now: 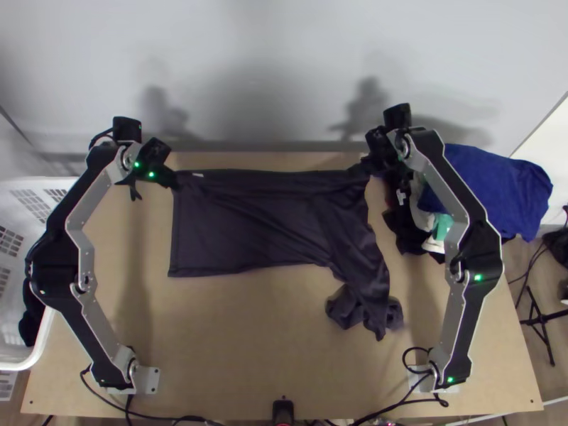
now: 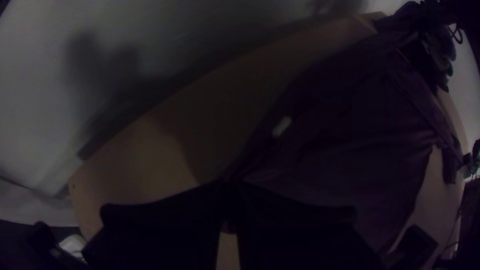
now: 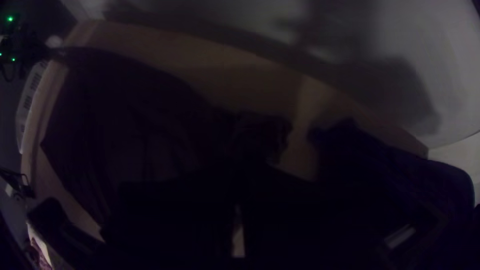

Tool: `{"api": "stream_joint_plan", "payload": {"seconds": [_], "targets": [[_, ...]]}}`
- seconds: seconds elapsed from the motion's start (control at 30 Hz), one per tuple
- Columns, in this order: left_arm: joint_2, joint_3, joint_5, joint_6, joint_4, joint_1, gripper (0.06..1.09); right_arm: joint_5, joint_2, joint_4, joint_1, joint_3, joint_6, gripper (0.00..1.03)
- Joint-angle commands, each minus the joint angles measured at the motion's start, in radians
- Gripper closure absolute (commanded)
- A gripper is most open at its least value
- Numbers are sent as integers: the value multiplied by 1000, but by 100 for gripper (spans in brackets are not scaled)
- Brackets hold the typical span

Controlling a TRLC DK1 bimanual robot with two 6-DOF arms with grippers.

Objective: Fold the t-shirt

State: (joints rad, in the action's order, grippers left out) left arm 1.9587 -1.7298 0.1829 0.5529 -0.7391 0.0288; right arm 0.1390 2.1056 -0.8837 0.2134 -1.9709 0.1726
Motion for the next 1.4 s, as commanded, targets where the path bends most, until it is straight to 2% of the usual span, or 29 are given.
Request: {"api": "stream_joint_plan", "payload": {"seconds": [0.0, 0.53, 1.0, 1.23, 1.27, 1.3, 1.33, 1.37], "targets": [[-32, 49, 6, 45, -46, 0, 91, 1, -50, -1, 1, 98, -2, 100], [-32, 101, -5, 160, -183, 25, 91, -3, -82, 15, -26, 270, 15, 100], [-49, 142, 21, 168, -206, 68, 91, -13, -127, 20, -80, 340, 11, 100], [-43, 203, 20, 163, -187, 11, 89, -12, -127, 57, -26, 385, -1, 100], [-37, 202, 15, 162, -184, 6, 84, -12, -125, 65, -22, 388, -5, 100], [-34, 202, 10, 162, -184, 2, 73, -12, -124, 69, -19, 389, -8, 100], [-35, 202, 9, 162, -184, -3, 49, -12, -122, 71, -17, 389, -10, 97], [-40, 205, 9, 162, -186, -4, 26, -12, -121, 71, -14, 389, -13, 89]]}}
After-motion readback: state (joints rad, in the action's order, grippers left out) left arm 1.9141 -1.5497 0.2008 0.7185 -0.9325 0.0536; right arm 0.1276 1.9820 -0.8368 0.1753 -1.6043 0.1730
